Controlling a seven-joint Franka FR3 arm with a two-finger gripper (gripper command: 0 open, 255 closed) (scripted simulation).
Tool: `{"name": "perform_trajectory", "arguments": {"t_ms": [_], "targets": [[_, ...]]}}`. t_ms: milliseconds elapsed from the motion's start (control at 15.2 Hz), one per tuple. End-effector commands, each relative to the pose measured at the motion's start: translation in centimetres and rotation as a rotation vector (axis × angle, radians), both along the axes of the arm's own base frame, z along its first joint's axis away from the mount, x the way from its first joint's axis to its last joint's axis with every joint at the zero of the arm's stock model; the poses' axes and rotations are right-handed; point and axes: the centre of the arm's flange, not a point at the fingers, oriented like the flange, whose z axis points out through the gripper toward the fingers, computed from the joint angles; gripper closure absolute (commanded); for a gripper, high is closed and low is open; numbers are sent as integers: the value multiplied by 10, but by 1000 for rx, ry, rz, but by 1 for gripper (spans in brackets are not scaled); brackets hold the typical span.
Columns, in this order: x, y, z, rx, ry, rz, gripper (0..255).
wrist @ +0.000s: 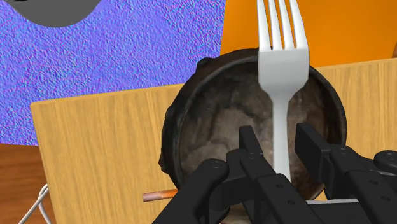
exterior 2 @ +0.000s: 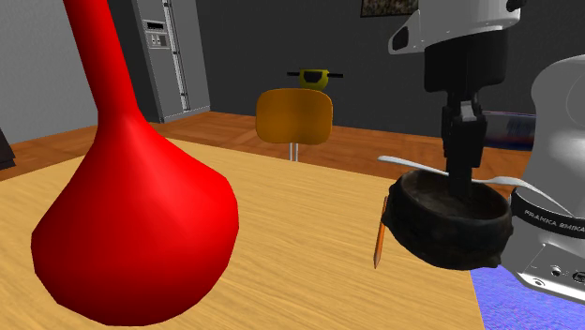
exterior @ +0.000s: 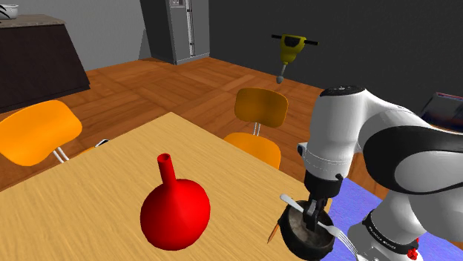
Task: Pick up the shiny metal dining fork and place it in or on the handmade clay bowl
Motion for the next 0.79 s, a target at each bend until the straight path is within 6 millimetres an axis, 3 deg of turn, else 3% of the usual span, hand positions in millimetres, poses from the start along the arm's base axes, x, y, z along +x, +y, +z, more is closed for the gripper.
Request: {"name": "perform_trajectory", "arguments": {"t_ms": [0,66,132,462,726], "targets": [[-1,-1,-2,-4,4,0,255],[-1,-1,-2,-4,4,0,255],[-1,-1,-3,-4,4,0,0],[-1,-1,-2,-4,4,0,0],[10,-4,46,-4,4,0,0]]}}
